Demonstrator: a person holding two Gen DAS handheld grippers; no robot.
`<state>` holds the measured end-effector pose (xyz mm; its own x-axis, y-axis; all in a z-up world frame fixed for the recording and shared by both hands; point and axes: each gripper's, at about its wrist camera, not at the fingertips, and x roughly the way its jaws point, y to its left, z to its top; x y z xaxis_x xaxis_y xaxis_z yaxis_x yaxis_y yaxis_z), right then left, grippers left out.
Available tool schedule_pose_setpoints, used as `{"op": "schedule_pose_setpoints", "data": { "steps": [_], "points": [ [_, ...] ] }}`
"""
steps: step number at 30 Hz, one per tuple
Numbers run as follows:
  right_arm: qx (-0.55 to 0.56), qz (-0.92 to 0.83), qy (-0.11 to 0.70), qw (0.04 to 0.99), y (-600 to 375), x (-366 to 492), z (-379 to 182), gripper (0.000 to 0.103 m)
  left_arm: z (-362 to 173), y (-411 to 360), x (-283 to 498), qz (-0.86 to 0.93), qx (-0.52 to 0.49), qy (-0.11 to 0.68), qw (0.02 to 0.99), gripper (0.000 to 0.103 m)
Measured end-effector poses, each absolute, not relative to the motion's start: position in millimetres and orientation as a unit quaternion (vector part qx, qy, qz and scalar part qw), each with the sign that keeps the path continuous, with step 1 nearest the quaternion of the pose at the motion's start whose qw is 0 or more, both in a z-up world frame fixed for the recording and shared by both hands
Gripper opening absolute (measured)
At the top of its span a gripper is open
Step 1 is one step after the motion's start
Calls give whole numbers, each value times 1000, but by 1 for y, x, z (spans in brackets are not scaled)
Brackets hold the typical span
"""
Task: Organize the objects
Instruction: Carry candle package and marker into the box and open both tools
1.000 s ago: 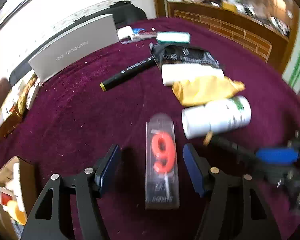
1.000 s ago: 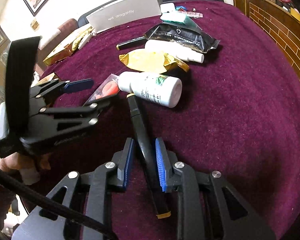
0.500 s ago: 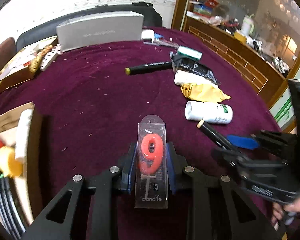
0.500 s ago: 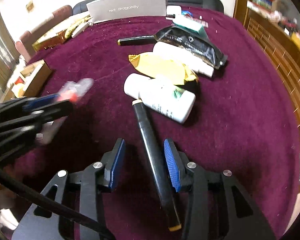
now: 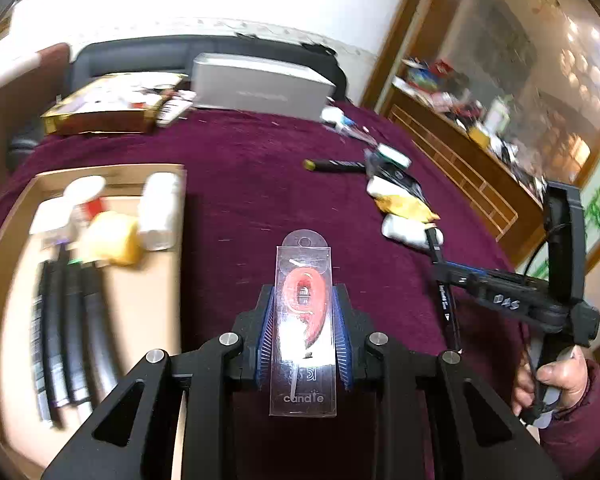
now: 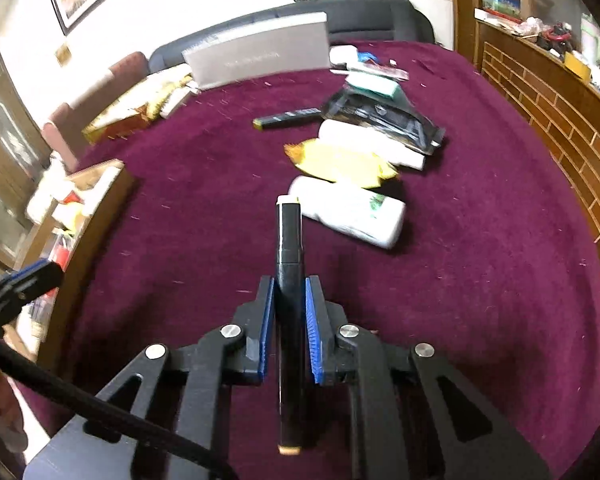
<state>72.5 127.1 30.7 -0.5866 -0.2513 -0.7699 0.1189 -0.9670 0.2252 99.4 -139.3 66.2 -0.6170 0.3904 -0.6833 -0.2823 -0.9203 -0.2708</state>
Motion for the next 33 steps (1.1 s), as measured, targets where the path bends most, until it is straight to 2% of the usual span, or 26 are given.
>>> {"op": "schedule_pose_setpoints", "data": {
  "steps": [5,11,19,25,33],
  "points": [
    [421,-888,-102,155,98,81,56,13,82,-205,126,917,-362,-92,136,23],
    [390,-888,-99,221,44,92,84,13,87,-275,144,931,-343,-111,60,23],
    [382,-871,-72,299,-29,96,107,13,64,-312,141,931,-352,-91,2,23],
    [437,-826,-65,351,-74,88,89,13,37,-321,127,921,-380,-85,-13,23],
    [498,-809,-39,309,-115,41,42,13,20,-330,118,912,-403,-73,-24,23]
  ]
}}
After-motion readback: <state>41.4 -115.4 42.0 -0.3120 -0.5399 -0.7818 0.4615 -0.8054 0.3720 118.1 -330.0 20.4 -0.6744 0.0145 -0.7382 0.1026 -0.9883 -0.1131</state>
